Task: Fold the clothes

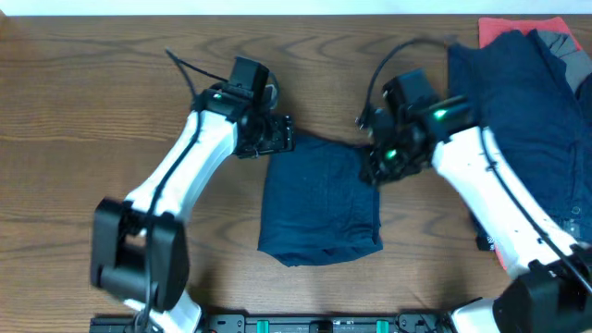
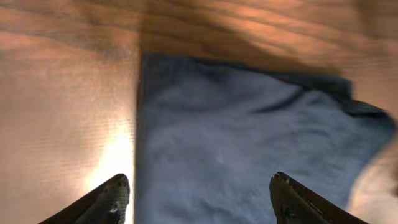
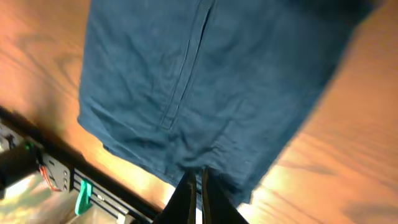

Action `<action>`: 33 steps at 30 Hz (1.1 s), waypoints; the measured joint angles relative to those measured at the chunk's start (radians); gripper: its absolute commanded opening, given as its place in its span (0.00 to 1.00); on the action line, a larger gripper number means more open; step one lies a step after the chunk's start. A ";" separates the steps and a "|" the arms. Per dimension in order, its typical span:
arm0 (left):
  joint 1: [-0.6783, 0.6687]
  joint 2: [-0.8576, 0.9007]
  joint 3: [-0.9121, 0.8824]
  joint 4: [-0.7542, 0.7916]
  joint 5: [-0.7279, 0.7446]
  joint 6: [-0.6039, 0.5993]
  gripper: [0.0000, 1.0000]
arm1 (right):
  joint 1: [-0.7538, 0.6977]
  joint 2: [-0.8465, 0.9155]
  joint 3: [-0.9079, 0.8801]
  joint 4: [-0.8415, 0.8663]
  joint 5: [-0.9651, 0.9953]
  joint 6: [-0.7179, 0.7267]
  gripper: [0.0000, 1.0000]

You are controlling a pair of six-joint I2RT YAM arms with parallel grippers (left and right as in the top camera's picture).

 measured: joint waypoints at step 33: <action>0.017 0.213 -0.002 -0.458 0.142 -0.053 0.70 | -0.073 0.111 -0.479 0.890 -0.008 0.201 0.41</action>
